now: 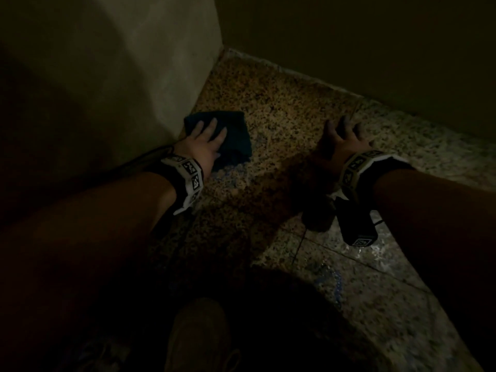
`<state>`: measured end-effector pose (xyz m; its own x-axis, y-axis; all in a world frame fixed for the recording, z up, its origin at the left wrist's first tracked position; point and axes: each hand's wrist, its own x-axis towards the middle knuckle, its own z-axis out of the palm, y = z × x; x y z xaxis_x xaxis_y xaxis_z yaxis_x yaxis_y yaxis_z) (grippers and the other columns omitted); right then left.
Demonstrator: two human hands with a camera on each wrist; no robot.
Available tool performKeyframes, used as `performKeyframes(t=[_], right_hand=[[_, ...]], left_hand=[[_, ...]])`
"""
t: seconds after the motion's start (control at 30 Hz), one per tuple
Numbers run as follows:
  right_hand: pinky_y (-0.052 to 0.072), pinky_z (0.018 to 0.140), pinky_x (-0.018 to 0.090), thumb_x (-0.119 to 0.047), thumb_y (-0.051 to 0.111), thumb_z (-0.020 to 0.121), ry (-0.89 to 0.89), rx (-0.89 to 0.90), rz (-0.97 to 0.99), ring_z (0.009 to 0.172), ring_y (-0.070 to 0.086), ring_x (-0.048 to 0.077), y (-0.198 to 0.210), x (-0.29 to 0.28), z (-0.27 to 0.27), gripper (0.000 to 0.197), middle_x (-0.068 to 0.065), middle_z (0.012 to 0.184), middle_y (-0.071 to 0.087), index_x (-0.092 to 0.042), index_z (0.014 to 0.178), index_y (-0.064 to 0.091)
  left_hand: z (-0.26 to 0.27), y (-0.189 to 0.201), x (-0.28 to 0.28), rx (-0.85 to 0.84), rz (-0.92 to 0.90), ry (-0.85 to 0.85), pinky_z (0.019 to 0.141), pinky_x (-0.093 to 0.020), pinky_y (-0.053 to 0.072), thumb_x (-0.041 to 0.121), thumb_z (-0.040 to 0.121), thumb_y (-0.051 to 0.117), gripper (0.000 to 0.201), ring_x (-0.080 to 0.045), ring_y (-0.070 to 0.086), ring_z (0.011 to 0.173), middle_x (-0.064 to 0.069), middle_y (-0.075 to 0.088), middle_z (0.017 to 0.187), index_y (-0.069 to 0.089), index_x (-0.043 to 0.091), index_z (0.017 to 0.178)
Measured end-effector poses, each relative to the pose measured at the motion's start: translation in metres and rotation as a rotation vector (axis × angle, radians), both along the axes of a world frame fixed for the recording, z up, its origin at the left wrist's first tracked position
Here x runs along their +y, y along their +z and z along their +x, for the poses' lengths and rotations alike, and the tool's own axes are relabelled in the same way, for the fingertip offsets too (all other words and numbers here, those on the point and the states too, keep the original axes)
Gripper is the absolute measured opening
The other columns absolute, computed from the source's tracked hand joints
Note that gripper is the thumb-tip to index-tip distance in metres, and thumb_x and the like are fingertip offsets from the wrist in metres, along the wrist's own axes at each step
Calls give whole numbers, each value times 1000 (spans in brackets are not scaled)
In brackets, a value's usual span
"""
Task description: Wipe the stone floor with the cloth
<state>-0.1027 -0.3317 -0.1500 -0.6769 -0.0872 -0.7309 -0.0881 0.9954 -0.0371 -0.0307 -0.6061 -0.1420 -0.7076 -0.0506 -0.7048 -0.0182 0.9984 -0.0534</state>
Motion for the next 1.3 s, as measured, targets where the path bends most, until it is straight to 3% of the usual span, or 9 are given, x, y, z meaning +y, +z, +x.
performKeyframes(t=[0.2,0.37,0.53,0.67,0.77,0.9,1.0,1.13,1.3], right_hand=[[0,116,57,-70,42,86,5,-21,11,144,-19,31,-4,-1,-3,90,-4,156,-26,-38,149,-14],[-2,116,57,-64,46,88,7,-20,-11,143,-21,31,-5,1,-3,90,-3,155,-27,-37,149,-15],[1,116,56,-66,44,88,7,-17,-1,144,-18,30,2,0,-1,90,-3,156,-26,-36,150,-13],[4,118,51,-67,38,89,14,40,-24,146,-14,28,2,11,1,85,-1,158,-20,-33,151,-9],[-1,118,51,-68,38,88,-51,76,26,145,-16,32,-2,30,4,85,2,158,-19,-33,151,-8],[4,116,54,-66,39,90,-20,43,43,144,-18,35,-2,38,2,83,1,158,-22,-36,150,-12],[5,116,56,-56,49,92,-18,16,47,143,-19,35,-2,38,-1,87,-1,157,-25,-37,149,-13],[4,116,55,-65,39,91,-20,-2,26,144,-19,34,4,38,-1,83,-1,157,-24,-37,149,-15],[5,115,56,-60,41,93,0,-16,-3,144,-18,34,5,43,-2,81,-1,156,-25,-37,149,-14]], left_hand=[[-59,5,23,-31,12,92,114,-49,16,26,105,30,61,-31,-9,145,-3,-18,158,-9,24,151],[-61,2,31,-1,-17,81,113,-48,18,27,105,25,59,-30,-9,145,-2,-19,158,-11,23,151],[-30,3,35,-44,18,-14,114,-47,19,27,105,28,61,-31,-12,145,-4,-21,157,-13,23,150],[17,-2,48,-27,4,-185,118,-39,10,28,106,23,59,-32,-13,144,-7,-22,157,-14,21,150],[30,-2,54,12,-2,-208,114,-35,13,26,106,22,57,-27,-14,145,-3,-23,156,-14,24,150],[23,-5,54,7,-16,-195,114,-34,15,26,105,24,58,-26,-14,145,-2,-23,156,-13,27,150],[6,-4,63,15,13,-173,117,-37,15,25,105,25,58,-28,-13,145,-2,-22,157,-11,26,151],[-33,-1,85,32,61,-127,118,-40,11,19,105,30,61,-31,-14,145,-2,-21,157,-10,26,151],[-42,4,101,8,35,-102,118,-41,11,20,106,25,58,-29,-14,145,-1,-22,157,-11,28,150]])
